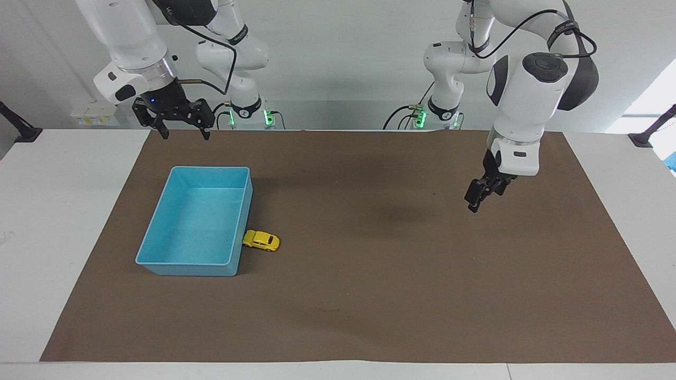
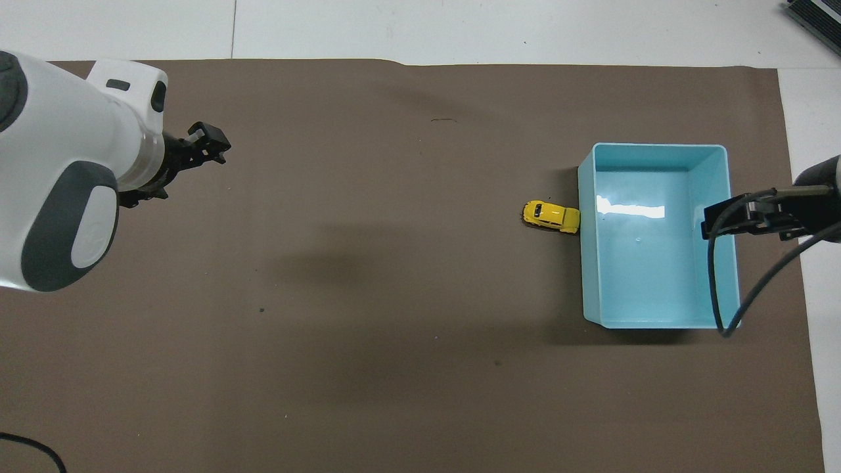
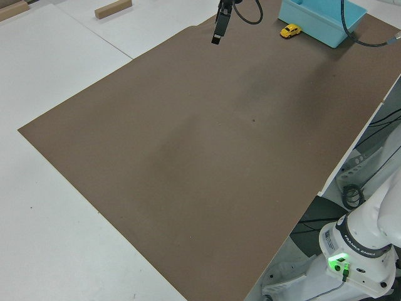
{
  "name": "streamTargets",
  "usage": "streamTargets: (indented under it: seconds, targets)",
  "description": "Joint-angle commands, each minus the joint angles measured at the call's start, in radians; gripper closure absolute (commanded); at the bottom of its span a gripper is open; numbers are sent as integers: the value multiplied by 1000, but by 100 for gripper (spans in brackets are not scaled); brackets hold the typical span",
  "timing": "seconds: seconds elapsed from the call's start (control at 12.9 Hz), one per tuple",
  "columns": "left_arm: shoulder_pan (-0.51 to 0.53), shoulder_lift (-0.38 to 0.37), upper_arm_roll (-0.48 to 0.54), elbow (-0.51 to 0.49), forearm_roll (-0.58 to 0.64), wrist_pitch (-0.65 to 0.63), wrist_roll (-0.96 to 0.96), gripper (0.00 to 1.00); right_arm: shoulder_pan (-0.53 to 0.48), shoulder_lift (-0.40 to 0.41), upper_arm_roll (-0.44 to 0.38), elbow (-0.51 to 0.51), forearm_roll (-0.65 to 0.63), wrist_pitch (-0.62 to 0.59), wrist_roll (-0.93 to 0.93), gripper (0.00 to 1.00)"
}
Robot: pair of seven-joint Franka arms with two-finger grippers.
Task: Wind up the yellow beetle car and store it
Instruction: 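Retract the left gripper while the right gripper lifts off the bin, then move the right gripper over the bin toward the yellow car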
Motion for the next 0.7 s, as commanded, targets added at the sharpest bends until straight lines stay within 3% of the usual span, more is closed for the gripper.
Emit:
streamTargets:
  seconds: [0.0, 0.31, 0.62]
  targets:
    - [-4, -49, 37, -20, -30, -50, 167, 0, -17, 3, 2, -6, 27, 39, -17, 0]
    - [2, -82, 89, -22, -48, -117, 396, 0, -5, 9, 16, -8, 28, 46, 90, 0]
    - [27, -115, 121, -18, -51, -177, 562, 0, 46, 31, 23, -6, 28, 63, 335, 0]
